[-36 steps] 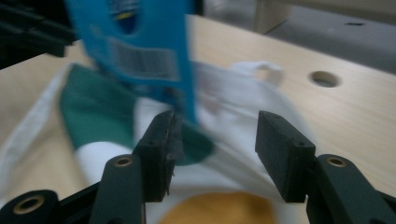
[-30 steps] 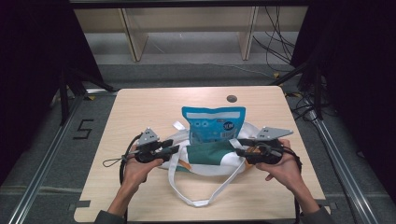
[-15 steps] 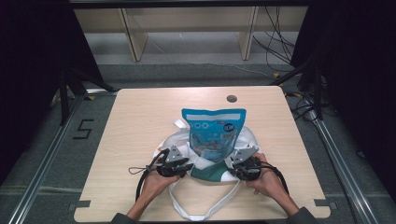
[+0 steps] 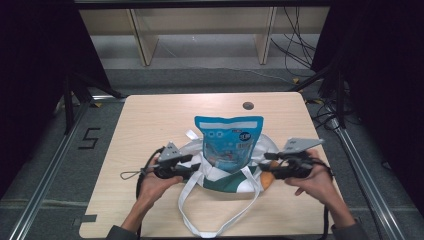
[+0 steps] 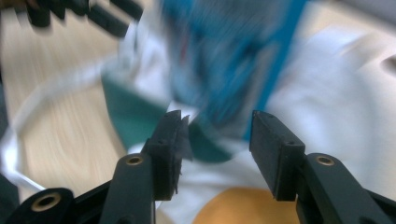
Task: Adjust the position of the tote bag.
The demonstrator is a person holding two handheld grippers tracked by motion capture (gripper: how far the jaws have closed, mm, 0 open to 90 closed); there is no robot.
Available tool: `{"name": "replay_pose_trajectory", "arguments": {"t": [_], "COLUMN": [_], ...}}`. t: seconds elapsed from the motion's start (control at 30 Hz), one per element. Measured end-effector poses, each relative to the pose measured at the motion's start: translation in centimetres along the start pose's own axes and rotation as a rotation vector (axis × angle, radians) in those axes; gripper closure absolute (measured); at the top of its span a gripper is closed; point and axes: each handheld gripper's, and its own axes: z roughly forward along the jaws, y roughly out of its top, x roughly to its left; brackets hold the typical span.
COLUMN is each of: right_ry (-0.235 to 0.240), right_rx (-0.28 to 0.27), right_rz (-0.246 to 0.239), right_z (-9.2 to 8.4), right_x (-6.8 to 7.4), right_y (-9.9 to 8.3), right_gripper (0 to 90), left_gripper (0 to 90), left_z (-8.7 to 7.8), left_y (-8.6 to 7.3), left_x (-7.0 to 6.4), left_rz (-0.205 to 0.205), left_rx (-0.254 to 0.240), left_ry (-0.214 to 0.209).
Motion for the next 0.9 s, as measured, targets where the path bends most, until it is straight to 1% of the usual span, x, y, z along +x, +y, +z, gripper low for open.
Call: {"name": "replay_pose_trajectory", "arguments": {"t": [0.03,0.07,0.1,0.13,0.17,0.2,0.23,0.27,0.3,0.33,0.37,0.4,0.43,0.47,0.5,0.53,0.57,0.6,0.63,0.67,0.7,0.73,0.77,0.8,0.83,0.87,0.9], "right_ry": [0.000,-0.096,-0.096,-0.139,-0.182,-0.212,-0.216,-0.214,-0.214,-0.219,-0.215,-0.219,-0.233,-0.246,-0.234,-0.247,-0.247,-0.252,-0.266,-0.301,-0.307,-0.315,-0.315,-0.319,-0.333,-0.339,-0.344], "right_rx": [0.000,-0.070,-0.070,-0.063,-0.048,-0.028,-0.019,0.014,0.014,0.050,0.068,0.061,0.077,0.088,0.085,0.096,0.096,0.110,0.113,0.112,0.118,0.128,0.128,0.142,0.169,0.230,0.246], "right_rz": [0.000,0.028,0.028,0.020,0.022,0.010,0.036,0.059,0.059,0.050,0.036,0.010,-0.004,-0.025,-0.031,-0.033,-0.033,-0.041,-0.056,-0.064,-0.057,-0.055,-0.055,-0.055,-0.075,-0.083,-0.090], "right_z": [0.0,-1.6,-1.6,-1.6,-1.3,-0.6,0.3,1.8,1.8,2.9,3.6,4.2,4.9,5.4,5.8,6.5,6.5,6.9,7.0,7.1,7.1,7.4,7.4,7.7,8.2,8.9,9.5], "right_x": [0.0,-1.3,-1.3,-1.7,-2.2,-3.1,-3.5,-4.3,-4.3,-4.8,-5.3,-5.7,-6.0,-6.6,-7.3,-8.0,-8.0,-8.1,-8.2,-8.3,-8.4,-8.5,-8.5,-8.5,-8.5,-8.5,-8.5], "right_y": [0.0,0.7,0.7,0.8,0.9,0.9,0.8,0.7,0.7,0.7,0.7,0.6,0.5,0.5,0.5,0.4,0.4,0.3,0.2,0.1,0.0,-0.3,-0.3,-0.5,-0.9,-1.5,-2.1], "right_gripper": [55.4,56.6,56.6,56.6,56.3,55.8,54.9,55.0,55.0,56.0,61.2,65.6,71.7,80.5,83.7,86.9,86.9,87.4,87.5,87.6,87.6,87.6,87.6,87.7,87.8,87.8,87.8], "left_gripper": [53.4,53.1,53.1,51.8,50.1,49.5,48.0,46.8,46.9,46.9,46.5,46.5,47.2,48.8,51.4,67.5,67.5,70.3,73.1,78.9,79.5,79.8,79.8,79.9,79.6,79.3,79.8], "left_z": [-0.5,-0.7,-0.7,-0.4,0.0,0.4,0.8,1.5,1.5,2.0,2.4,3.0,3.6,4.2,5.0,5.6,6.4,7.0,7.2,7.3,7.3,7.4,7.7,8.0,8.6,9.1,9.4], "left_y": [0.4,0.6,0.8,0.9,1.1,1.2,1.3,1.5,1.5,1.5,1.5,1.4,1.4,1.3,1.2,1.1,1.1,1.2,1.4,1.8,2.1,2.4,2.3,2.1,1.6,0.9,0.4], "left_x": [0.5,1.1,1.5,1.9,2.3,2.6,2.8,3.3,3.3,3.7,4.1,4.4,5.0,5.5,5.9,6.2,6.3,6.4,6.5,6.6,6.8,7.1,7.0,7.1,7.4,7.5,7.7], "left_rz": [-0.012,-0.025,-0.023,-0.025,-0.020,-0.014,-0.011,0.028,0.028,0.031,0.032,0.005,0.008,0.003,-0.014,-0.013,-0.005,0.007,-0.009,-0.040,-0.070,-0.069,-0.051,0.013,0.069,0.041,0.032], "left_rx": [-0.009,-0.020,-0.018,-0.013,-0.013,-0.010,0.000,0.051,0.051,0.069,0.067,0.049,0.060,0.067,0.064,0.081,0.079,0.076,0.065,0.022,-0.019,-0.005,0.013,0.072,0.142,0.161,0.164], "left_ry": [0.022,0.068,0.092,0.134,0.170,0.182,0.199,0.205,0.205,0.194,0.188,0.194,0.185,0.172,0.158,0.134,0.152,0.176,0.178,0.190,0.191,0.180,0.190,0.207,0.223,0.215,0.202]}}
